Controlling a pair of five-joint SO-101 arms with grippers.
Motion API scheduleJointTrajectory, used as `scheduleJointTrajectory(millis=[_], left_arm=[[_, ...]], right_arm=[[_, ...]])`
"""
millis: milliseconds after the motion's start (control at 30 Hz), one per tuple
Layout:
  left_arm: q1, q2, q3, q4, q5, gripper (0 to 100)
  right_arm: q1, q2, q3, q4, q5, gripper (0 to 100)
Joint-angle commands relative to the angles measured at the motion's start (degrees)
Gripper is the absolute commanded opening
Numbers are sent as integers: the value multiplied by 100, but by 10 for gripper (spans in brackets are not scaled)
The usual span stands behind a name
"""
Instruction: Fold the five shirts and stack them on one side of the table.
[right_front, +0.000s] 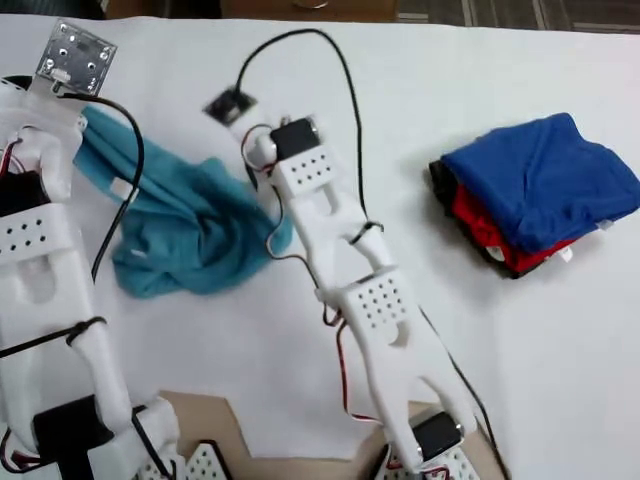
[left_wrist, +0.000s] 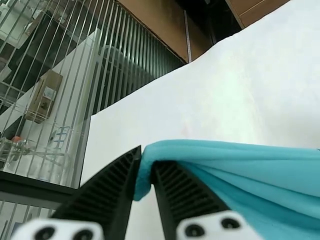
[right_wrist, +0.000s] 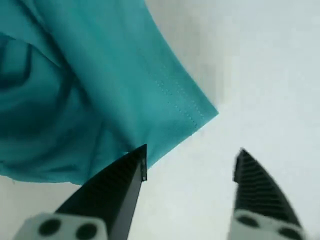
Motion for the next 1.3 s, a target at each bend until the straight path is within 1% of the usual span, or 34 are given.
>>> scheduleJointTrajectory(millis=[0,167,333,567,833,1033,1167,1267], left_arm=[[26,-88,-40,-79,18,20],[26,-79,-31,-79,18,20],[26,-70,-31,-79,18,20],[26,-62,-31,-79,9,20],[26,-79,-31,-79,9,20],[35,-79,-31,-79,9,20],[35,-88,-31,-53,9,20],[44,-88,-84,79,9,20]], right_arm=[[-13,101,-123,-75,18,397],[-101,198,-686,-92,0,415],[-497,163,-879,13,-9,415],[-760,163,-1160,84,-9,415],[-716,435,-1169,48,35,414],[-444,804,-1169,-418,44,356],[-365,848,-1125,-514,62,348],[-365,857,-1125,-514,308,322]])
